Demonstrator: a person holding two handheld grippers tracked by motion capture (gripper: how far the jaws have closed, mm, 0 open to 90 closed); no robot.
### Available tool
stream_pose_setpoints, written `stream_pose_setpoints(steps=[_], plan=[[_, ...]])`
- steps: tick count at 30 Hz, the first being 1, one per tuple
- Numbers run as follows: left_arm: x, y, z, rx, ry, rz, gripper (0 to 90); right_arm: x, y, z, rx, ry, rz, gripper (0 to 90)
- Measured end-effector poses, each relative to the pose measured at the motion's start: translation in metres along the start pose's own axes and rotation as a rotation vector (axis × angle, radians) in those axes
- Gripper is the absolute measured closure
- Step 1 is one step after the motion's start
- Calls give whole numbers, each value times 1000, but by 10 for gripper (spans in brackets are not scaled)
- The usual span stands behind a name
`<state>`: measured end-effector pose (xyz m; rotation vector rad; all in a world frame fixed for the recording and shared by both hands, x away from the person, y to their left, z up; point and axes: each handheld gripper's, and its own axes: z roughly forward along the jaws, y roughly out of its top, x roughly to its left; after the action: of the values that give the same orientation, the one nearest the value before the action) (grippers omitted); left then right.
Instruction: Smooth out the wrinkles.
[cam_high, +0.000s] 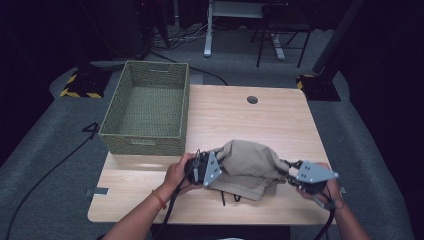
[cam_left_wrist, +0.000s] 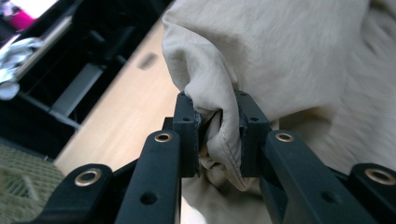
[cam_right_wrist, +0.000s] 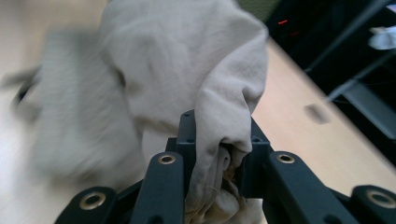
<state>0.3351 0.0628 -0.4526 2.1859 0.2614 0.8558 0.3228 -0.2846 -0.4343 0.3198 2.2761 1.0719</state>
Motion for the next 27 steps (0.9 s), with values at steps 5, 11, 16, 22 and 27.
stream_pose_setpoints(steps=[5,11,16,22,27], plan=[[-10,-22,-5,19,-117,-62,738,30,-24,1,23,42,13,747],[-8,-41,-7,38,-234,-138,777,43,-40,3,74,108,29,744],[-6,-47,-5,47,-282,-133,782,47,-52,6,89,123,59,753],[0,-45,10,82,-208,-124,775,37,-50,22,143,38,51,762],[8,-40,9,101,-216,-208,638,16,-54,34,153,-2,117,707]])
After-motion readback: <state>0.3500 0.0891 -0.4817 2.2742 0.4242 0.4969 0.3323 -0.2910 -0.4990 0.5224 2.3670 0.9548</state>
